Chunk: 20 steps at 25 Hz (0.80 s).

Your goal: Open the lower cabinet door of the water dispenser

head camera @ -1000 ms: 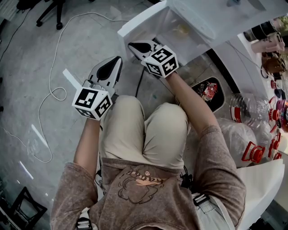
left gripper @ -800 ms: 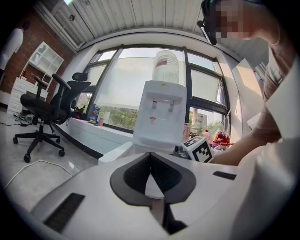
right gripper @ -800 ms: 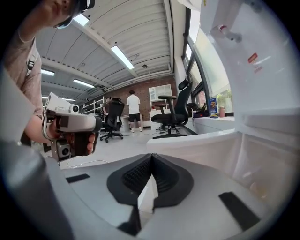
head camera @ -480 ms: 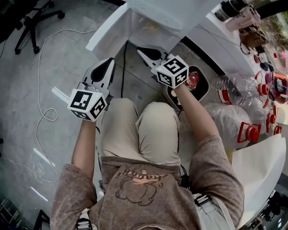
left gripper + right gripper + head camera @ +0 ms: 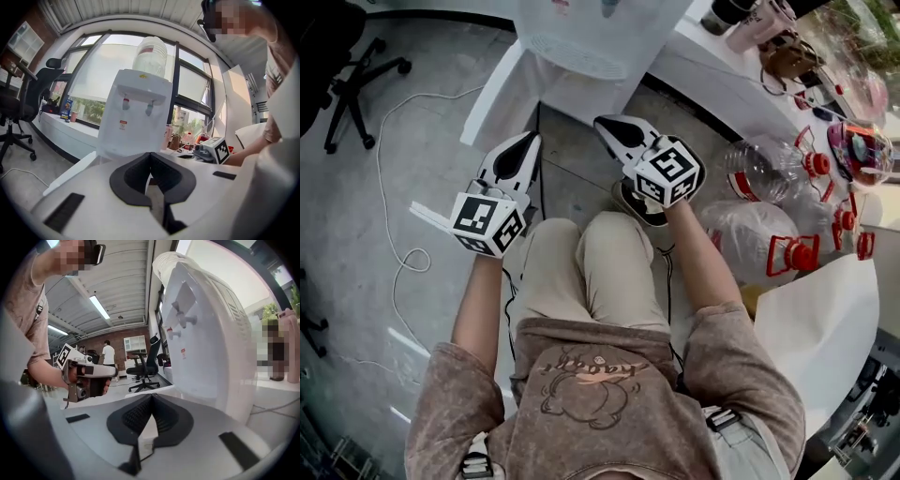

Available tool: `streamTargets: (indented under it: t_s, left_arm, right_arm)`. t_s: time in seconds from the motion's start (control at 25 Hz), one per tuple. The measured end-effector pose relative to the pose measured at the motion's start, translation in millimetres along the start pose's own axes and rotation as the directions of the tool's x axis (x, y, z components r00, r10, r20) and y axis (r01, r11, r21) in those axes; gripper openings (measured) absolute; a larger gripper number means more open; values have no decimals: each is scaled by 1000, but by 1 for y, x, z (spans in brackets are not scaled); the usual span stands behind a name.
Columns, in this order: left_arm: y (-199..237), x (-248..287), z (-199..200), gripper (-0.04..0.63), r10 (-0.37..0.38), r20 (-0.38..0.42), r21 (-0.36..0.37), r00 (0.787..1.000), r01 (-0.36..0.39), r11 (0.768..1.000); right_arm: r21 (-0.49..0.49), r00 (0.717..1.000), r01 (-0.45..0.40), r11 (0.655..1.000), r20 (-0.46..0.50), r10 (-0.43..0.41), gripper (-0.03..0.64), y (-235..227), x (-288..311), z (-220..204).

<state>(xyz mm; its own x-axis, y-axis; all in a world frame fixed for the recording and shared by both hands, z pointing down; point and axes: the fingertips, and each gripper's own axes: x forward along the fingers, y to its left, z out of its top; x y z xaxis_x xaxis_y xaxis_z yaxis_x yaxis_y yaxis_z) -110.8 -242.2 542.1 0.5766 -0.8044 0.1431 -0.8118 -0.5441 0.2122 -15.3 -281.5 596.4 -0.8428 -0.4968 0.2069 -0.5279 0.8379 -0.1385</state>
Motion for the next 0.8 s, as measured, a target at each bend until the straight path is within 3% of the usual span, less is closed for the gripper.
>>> streamTargets:
  t_s: [0.16,0.36,0.8]
  left_arm:
    - [-29,6,53,17,-37,-56,-8,998,37,999]
    - [-64,0,137,17,-65,-101,16,993,67,998]
    - [-132,-62,297,17,-101,-123,43,987,107,993]
  right_arm:
    - [-23,1000,12,1000,-28,-12,6,12,-29,55]
    - [33,998,55,998,-4,-55,6,27,-72,140]
    - [53,990,144,988,-9,-144,6,84,-169,302]
